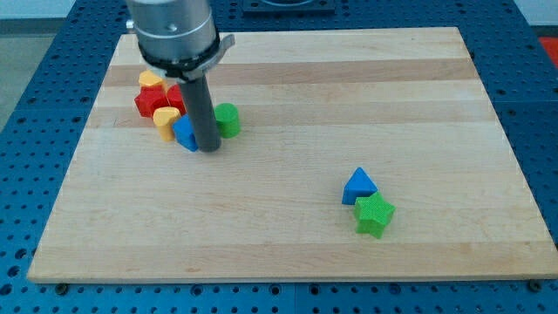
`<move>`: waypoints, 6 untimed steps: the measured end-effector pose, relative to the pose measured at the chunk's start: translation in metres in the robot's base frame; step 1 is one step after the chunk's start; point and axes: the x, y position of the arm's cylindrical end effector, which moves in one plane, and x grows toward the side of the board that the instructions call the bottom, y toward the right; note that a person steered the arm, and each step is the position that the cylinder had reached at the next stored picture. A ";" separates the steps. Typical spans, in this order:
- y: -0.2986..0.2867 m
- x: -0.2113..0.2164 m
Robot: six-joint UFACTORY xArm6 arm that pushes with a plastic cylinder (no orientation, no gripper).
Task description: Move the green circle slightly to the left side
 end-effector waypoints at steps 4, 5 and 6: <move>0.034 -0.030; 0.140 -0.047; 0.252 -0.023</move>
